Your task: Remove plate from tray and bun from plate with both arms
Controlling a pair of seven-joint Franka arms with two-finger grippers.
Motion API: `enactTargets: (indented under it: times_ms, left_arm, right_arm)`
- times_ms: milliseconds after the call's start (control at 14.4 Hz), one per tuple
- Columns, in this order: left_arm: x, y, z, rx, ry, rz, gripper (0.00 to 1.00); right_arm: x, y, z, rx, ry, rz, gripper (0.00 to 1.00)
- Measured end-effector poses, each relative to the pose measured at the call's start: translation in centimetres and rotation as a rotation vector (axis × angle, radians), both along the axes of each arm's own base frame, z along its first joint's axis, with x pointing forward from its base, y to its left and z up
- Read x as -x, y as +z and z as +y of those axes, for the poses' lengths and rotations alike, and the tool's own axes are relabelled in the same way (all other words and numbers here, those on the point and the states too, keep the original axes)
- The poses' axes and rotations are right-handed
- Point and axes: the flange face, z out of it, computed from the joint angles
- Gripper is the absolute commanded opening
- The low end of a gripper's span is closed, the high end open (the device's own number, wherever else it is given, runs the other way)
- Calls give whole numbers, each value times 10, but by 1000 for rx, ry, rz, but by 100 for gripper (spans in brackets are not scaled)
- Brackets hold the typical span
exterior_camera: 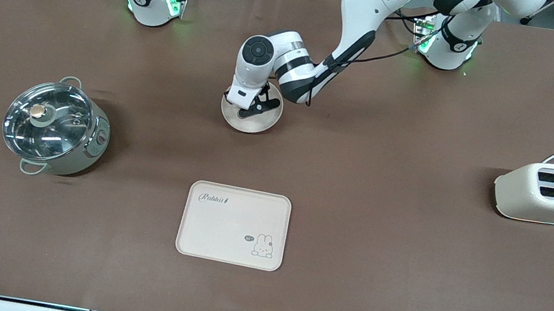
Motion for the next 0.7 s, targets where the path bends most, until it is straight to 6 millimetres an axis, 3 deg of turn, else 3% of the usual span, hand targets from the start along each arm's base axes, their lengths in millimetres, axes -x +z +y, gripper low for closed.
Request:
enactTargets:
  times_ms: [418, 557, 697]
  left_arm:
    - [-7, 6, -1, 12, 8, -10, 0]
    - [-22, 22, 0, 34, 28, -29, 0]
    - [-56, 58, 14, 45, 60, -63, 0]
  right_arm:
    - [8, 2, 20, 20, 23, 18, 100]
    - [9, -2, 15, 21, 14, 31, 100]
    - [9, -7, 13, 21, 10, 44, 100]
